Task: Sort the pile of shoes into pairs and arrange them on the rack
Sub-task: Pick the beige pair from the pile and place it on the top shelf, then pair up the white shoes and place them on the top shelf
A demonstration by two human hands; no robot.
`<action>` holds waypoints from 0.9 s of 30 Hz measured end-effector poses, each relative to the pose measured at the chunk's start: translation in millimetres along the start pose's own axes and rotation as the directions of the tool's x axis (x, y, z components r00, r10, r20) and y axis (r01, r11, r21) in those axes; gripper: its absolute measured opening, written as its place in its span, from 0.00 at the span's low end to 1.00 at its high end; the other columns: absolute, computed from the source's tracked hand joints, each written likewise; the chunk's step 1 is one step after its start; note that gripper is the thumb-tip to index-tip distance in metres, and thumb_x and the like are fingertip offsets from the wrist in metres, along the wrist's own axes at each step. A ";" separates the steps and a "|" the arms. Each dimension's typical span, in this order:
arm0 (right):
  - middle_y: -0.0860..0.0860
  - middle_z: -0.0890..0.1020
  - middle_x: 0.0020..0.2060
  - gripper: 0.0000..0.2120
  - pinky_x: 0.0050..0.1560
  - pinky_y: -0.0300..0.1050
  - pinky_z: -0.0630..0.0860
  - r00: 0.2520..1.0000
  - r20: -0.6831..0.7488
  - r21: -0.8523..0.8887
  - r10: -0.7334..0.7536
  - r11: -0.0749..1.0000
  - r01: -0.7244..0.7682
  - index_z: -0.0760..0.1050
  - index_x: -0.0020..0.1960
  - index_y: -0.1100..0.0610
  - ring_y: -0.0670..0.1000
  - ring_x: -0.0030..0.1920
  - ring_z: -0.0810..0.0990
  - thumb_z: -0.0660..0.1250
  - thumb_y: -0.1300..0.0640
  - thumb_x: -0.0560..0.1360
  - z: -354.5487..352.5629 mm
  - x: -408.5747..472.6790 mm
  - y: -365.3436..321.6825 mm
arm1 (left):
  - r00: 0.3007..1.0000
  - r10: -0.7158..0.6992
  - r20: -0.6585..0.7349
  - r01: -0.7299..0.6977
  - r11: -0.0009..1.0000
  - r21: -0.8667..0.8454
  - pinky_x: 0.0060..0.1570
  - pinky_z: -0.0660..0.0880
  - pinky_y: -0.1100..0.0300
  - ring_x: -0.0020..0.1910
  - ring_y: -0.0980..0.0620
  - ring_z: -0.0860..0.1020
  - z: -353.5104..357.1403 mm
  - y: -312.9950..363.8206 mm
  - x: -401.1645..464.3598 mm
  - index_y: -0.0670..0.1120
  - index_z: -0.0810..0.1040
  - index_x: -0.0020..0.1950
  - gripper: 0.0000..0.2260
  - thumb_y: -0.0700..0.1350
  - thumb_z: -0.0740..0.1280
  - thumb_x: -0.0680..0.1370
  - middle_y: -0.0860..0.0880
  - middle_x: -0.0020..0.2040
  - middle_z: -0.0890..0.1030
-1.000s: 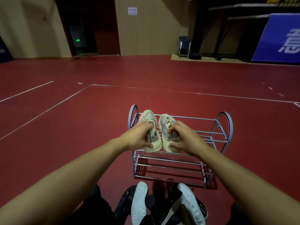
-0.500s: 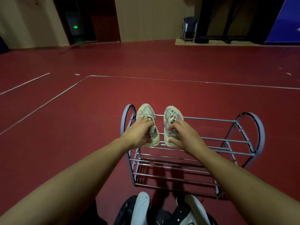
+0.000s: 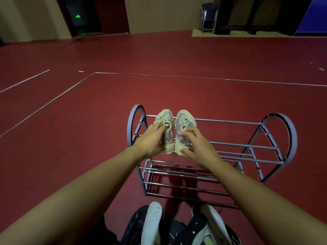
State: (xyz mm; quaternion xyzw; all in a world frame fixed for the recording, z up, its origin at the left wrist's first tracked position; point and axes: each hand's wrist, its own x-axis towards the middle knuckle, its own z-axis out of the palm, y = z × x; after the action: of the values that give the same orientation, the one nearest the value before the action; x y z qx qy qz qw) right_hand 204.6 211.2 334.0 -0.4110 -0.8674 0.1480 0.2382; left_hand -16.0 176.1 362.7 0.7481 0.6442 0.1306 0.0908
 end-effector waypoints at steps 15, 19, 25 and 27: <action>0.48 0.74 0.63 0.19 0.62 0.48 0.72 0.917 0.373 -0.148 0.142 0.985 -0.092 0.70 0.68 0.48 0.52 0.64 0.73 0.63 0.45 0.79 64.9 -155.2 1.0 | 0.981 0.139 0.133 -0.135 0.990 -0.036 0.58 0.74 0.49 0.59 0.44 0.75 114.1 5.9 -138.0 0.46 0.76 0.63 0.14 0.50 0.64 0.80 0.47 0.60 0.75; 0.51 0.75 0.62 0.21 0.60 0.50 0.74 0.713 0.629 -0.144 0.309 0.948 -0.283 0.71 0.68 0.52 0.55 0.61 0.77 0.66 0.45 0.77 109.8 -205.2 21.0 | 0.872 -0.051 0.486 0.117 0.988 -0.106 0.64 0.71 0.53 0.66 0.46 0.72 173.8 -2.8 -169.6 0.49 0.71 0.72 0.21 0.55 0.65 0.81 0.48 0.67 0.71; 0.51 0.74 0.66 0.24 0.64 0.48 0.73 0.590 0.682 -0.084 0.431 0.849 -0.522 0.69 0.71 0.51 0.52 0.63 0.77 0.68 0.47 0.77 170.2 -265.8 53.2 | 0.718 -0.155 0.678 0.312 0.943 -0.115 0.65 0.71 0.49 0.63 0.42 0.74 256.9 -6.4 -183.6 0.46 0.70 0.72 0.23 0.57 0.64 0.81 0.44 0.69 0.71; 0.50 0.74 0.66 0.22 0.64 0.48 0.73 0.568 0.694 -0.073 0.442 0.829 -0.555 0.70 0.70 0.50 0.52 0.64 0.76 0.67 0.47 0.77 187.7 -281.3 65.3 | 0.683 -0.172 0.710 0.361 0.924 -0.123 0.63 0.72 0.49 0.61 0.42 0.75 285.7 -7.6 -184.4 0.45 0.71 0.69 0.21 0.56 0.65 0.81 0.44 0.67 0.71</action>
State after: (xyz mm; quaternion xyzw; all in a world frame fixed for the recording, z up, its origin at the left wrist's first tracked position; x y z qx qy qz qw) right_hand 300.6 19.8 64.3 -0.5348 -0.7256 0.4159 -0.1200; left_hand 41.1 4.4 74.7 0.6218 0.6447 -0.0893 0.4357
